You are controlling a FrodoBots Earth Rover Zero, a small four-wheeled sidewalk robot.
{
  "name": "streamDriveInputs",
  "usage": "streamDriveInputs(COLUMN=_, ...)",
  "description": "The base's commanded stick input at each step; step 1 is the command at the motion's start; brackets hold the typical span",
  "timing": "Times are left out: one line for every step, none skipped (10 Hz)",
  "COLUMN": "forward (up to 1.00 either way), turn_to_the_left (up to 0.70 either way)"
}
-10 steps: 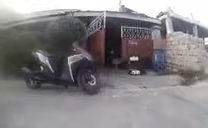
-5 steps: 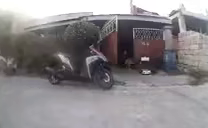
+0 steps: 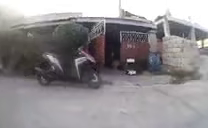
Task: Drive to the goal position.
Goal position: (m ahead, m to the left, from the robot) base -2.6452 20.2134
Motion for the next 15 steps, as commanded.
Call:
streamDriveInputs(forward=0.16, turn_to_the_left=0.02)
streamDriveInputs(forward=0.69, turn_to_the_left=0.34)
streamDriveInputs(forward=0.70, turn_to_the_left=0.35)
streamDriveInputs(forward=0.70, turn_to_the_left=0.35)
streamDriveInputs(forward=0.70, turn_to_the_left=0.35)
streamDriveInputs(forward=0.70, turn_to_the_left=0.35)
streamDriveInputs(forward=0.70, turn_to_the_left=0.35)
streamDriveInputs(forward=0.70, turn_to_the_left=0.35)
streamDriveInputs(forward=0.70, turn_to_the_left=0.35)
streamDriveInputs(forward=0.70, turn_to_the_left=0.35)
streamDriveInputs(forward=0.70, turn_to_the_left=0.35)
streamDriveInputs(forward=0.70, turn_to_the_left=0.35)
streamDriveInputs(forward=0.70, turn_to_the_left=0.35)
streamDriveInputs(forward=0.70, turn_to_the_left=0.35)
streamDriveInputs(forward=0.70, turn_to_the_left=0.35)
